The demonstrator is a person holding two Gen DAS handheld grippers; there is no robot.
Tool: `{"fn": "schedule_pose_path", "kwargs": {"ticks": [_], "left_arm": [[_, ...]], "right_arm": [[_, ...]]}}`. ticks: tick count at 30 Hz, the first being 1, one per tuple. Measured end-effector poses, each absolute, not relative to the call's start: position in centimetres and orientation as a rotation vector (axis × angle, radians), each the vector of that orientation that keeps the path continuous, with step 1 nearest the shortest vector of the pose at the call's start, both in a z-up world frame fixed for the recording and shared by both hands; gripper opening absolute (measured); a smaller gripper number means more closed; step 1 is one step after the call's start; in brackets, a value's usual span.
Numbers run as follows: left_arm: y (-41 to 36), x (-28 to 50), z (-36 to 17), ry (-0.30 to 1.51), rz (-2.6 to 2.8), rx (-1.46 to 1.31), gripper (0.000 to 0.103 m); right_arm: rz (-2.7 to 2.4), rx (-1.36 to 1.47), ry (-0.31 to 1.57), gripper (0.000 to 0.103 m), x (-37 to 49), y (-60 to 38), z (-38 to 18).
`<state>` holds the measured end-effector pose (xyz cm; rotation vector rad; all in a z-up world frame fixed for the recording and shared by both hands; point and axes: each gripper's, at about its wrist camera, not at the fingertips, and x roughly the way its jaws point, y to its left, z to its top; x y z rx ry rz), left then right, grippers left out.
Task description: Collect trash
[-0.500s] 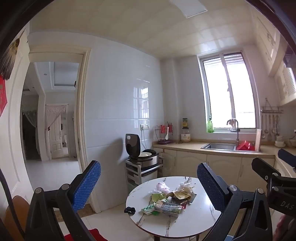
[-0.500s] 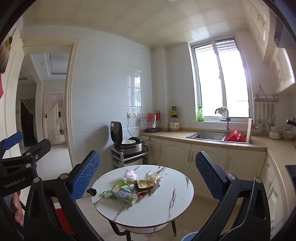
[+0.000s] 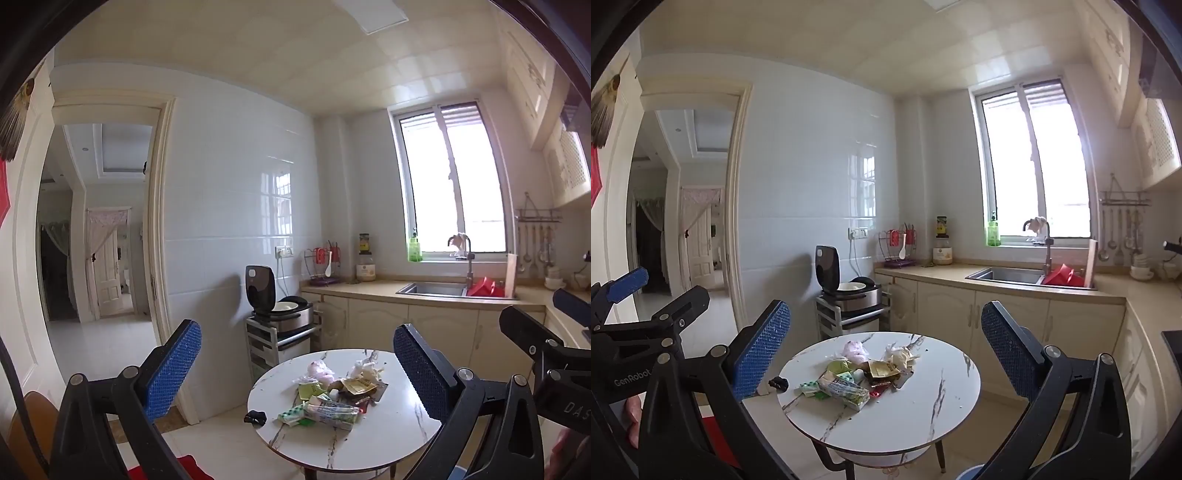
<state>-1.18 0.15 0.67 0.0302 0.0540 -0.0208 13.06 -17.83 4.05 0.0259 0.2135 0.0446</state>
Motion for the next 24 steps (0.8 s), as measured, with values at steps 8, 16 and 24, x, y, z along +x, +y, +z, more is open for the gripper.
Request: {"fn": "schedule_pose_path", "kwargs": {"ticks": [8,16,24], "left_arm": [[0.25,-0.89,0.45,0.055,-0.020,0.035,0.102],[-0.05,-1.03,0.27,0.053,-0.023,0.041,0.102],[0.04,-1.12,0.26,0.056,-0.029,0.040,0.102]], "right_arm": [[0.047,0.029,0.211,0.103,12.89,-17.95,3.94],[0.048,0.030,0.212,0.103,12.93,-18.01,4.08],[0.047,0.030,0.211,0.103,12.80,-17.92,3.99]]}}
